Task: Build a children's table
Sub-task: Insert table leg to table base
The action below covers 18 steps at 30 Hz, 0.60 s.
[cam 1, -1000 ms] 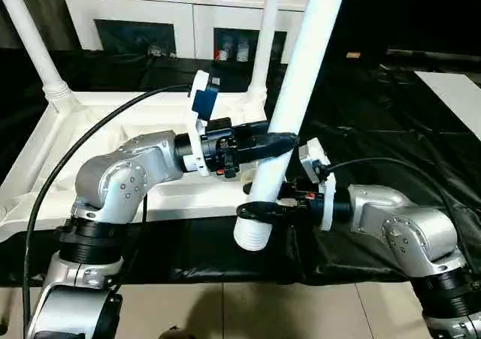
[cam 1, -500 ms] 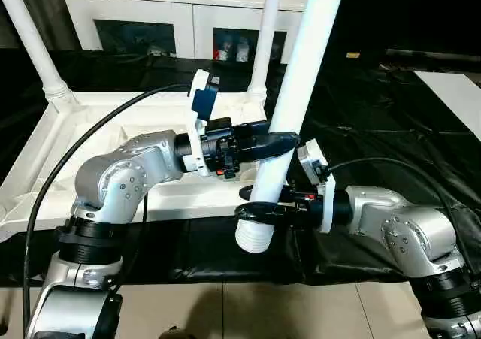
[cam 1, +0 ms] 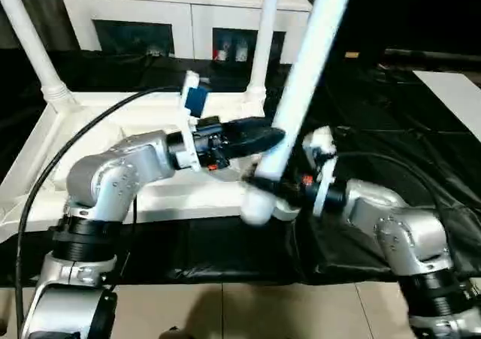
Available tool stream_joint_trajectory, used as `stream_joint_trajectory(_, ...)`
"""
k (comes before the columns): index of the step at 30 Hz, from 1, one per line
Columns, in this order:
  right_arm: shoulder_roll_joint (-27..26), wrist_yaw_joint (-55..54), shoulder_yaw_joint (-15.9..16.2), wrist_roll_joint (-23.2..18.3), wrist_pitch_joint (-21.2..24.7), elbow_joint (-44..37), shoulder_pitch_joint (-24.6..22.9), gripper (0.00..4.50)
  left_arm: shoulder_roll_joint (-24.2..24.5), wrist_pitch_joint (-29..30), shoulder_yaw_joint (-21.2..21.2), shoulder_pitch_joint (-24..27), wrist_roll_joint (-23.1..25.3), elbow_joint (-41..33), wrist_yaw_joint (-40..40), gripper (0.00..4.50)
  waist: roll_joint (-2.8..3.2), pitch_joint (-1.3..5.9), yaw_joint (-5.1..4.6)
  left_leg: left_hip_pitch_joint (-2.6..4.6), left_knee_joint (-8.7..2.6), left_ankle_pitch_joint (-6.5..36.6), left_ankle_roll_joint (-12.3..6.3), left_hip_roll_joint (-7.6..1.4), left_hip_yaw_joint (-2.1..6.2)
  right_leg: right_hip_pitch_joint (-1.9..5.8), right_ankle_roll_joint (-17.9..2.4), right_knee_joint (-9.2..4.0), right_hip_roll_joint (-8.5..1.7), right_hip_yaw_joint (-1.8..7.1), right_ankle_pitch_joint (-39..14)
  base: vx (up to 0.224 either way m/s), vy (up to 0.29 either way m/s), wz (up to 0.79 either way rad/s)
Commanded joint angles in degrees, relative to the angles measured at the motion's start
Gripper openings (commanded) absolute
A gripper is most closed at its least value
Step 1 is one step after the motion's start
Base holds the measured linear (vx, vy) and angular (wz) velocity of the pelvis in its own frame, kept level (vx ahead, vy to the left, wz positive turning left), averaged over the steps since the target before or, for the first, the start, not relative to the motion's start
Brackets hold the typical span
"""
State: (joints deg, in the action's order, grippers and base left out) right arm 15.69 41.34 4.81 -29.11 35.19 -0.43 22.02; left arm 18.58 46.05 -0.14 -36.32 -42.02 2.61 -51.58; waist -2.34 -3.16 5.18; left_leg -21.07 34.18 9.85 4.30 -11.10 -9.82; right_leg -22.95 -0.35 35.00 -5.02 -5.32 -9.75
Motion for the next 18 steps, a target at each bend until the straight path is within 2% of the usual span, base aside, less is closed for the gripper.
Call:
stream_joint_trajectory(1, -0.56, -5.81, -3.13, 2.78, -3.29, 0.46, -0.05, 1.86, -0.45, -3.97, 1.59, 0.44, 3.66, 1.68, 4.07, 3.18, 1.09, 3.86, -0.26, 0.81, -4.28, 14.00, 3.15, -1.73, 0.45, 2.66, -8.72, -4.36, -3.00, 3.04, -15.49, 0.000, 0.000, 0.00)
stream_joint_trajectory(2, -0.37, -7.38, -3.11, 4.23, -4.31, 0.29, -0.59, 1.86, -0.87, -6.66, 2.19, 0.96, 5.67, 2.10, 6.85, 3.38, 1.07, 3.93, -0.29, 0.70, -4.36, 14.03, 3.33, -1.76, 0.59, 2.98, -8.07, -4.39, -3.01, 2.98, -15.14, 0.000, 0.000, 0.00)
stream_joint_trajectory(4, -0.19, -8.31, -2.97, 5.24, -5.03, 0.18, -0.98, 1.86, -1.14, -8.37, 2.57, 1.33, 6.96, 2.27, 8.64, 3.42, 1.07, 3.97, -0.41, 0.69, -4.34, 14.06, 3.15, -1.79, 0.56, 3.06, -7.68, -4.34, -2.98, 3.03, -14.53, 0.000, 0.000, 0.00)
stream_joint_trajectory(5, -0.23, -12.33, -3.21, 8.79, -7.61, -0.65, -2.51, 1.86, -0.88, -12.65, 2.73, 3.12, 11.86, 1.79, 13.70, 3.51, 1.58, 3.94, -0.35, 0.76, -4.35, 14.11, 3.13, -1.72, 0.56, 3.02, -7.71, -4.36, -2.99, 3.04, -14.39, 0.000, 0.000, 0.00)
stream_joint_trajectory(6, -0.23, -12.33, -3.21, 8.79, -7.61, -0.65, -2.51, 1.86, -0.88, -12.65, 2.73, 3.12, 11.86, 1.79, 13.70, 3.67, 1.29, 3.92, -0.56, 0.56, -4.38, 13.80, 3.18, -1.85, 0.59, 3.06, -7.28, -4.49, -2.92, 3.05, -13.33, 0.000, 0.000, 0.00)
stream_joint_trajectory(7, -0.68, -14.97, -3.87, 10.56, -9.16, -1.96, -3.85, 1.86, -0.83, -14.30, 2.66, 4.81, 14.86, 0.74, 17.31, 3.67, 1.29, 3.97, -0.56, 0.62, -4.34, 13.83, 3.05, -1.68, 0.52, 3.11, -7.25, -4.41, -2.83, 3.02, -13.29, 0.000, 0.000, 0.00)
stream_joint_trajectory(8, -0.93, -15.89, -4.26, 10.93, -9.47, -2.72, -4.39, 1.86, -1.12, -14.51, 2.92, 5.49, 15.57, 0.28, 18.89, 3.81, 1.34, 3.99, -0.55, 0.61, -4.37, 13.61, 2.75, -1.75, 0.52, 3.12, -7.05, -4.37, -2.87, 3.06, -13.12, 0.000, 0.000, 0.00)
stream_joint_trajectory(9, -1.78, -19.08, -5.47, 12.39, -10.37, -5.92, -6.43, 1.86, -3.54, -16.00, 4.80, 8.12, 17.79, -1.61, 25.78, 3.81, 1.64, 3.99, -0.57, 0.60, -4.41, 13.80, 2.62, -1.92, 0.60, 3.10, -7.12, -4.31, -2.85, 3.09, -12.72, 0.000, 0.000, 0.00)
stream_joint_trajectory(10, -2.10, -20.44, -5.78, 13.12, -10.78, -7.25, -7.41, 1.86, -4.88, -16.03, 5.83, 9.42, 18.10, -2.59, 28.49, 3.81, 1.93, 3.95, -0.59, 0.62, -4.38, 14.19, 2.64, -1.96, 0.61, 3.05, -7.17, -4.31, -2.83, 3.08, -12.59, 0.000, 0.000, 0.00)
stream_joint_trajectory(11, -2.58, -22.03, -6.19, 13.78, -11.00, -8.82, -8.55, 1.86, -5.94, -17.13, 6.40, 11.17, 19.55, -3.89, 31.34, 3.81, 1.60, 3.92, -0.74, 0.54, -4.39, 14.41, 2.52, -2.04, 0.56, 3.11, -7.23, -4.44, -2.82, 3.08, -12.52, 0.000, 0.000, 0.00)
stream_joint_trajectory(13, -3.98, -25.47, -6.89, 14.92, -10.76, -12.26, -10.94, 1.86, -7.30, -21.07, 6.14, 15.32, 24.82, -6.53, 36.92, 3.81, 1.84, 3.71, -0.80, 0.52, -4.47, 15.58, 1.81, -1.81, 0.56, 2.91, -6.23, -4.89, -2.62, 2.99, -15.11, 0.000, 0.000, 0.00)
stream_joint_trajectory(14, -4.71, -27.41, -7.08, 15.93, -10.77, -13.54, -11.86, 1.86, -7.48, -20.89, 5.69, 17.01, 26.67, -7.61, 39.03, 3.81, 2.06, 3.65, -0.79, 0.53, -4.57, 16.33, 1.80, -1.88, 0.68, 2.90, -5.82, -4.96, -2.63, 2.97, -16.08, 0.000, 0.000, 0.00)
stream_joint_trajectory(16, -6.43, -31.58, -6.77, 18.53, -12.63, -15.35, -13.74, 1.86, -8.19, -21.57, 5.13, 20.93, 28.82, -9.40, 41.75, 3.81, 2.15, 3.34, -1.21, 0.68, -4.69, 18.97, 1.94, -1.68, 0.65, 2.42, -4.01, -5.67, -2.46, 2.86, -20.63, 0.000, 0.000, 0.00)
stream_joint_trajectory(18, -7.69, -33.32, -7.06, 19.38, -14.81, -16.00, -15.15, 1.86, -9.22, -22.28, 5.71, 23.47, 29.38, -10.82, 43.27, 3.81, 2.33, 3.18, -1.63, 0.76, -4.69, 20.99, 1.93, -1.38, 0.79, 2.15, -2.64, -6.19, -2.40, 2.65, -24.71, 0.000, 0.000, 0.00)
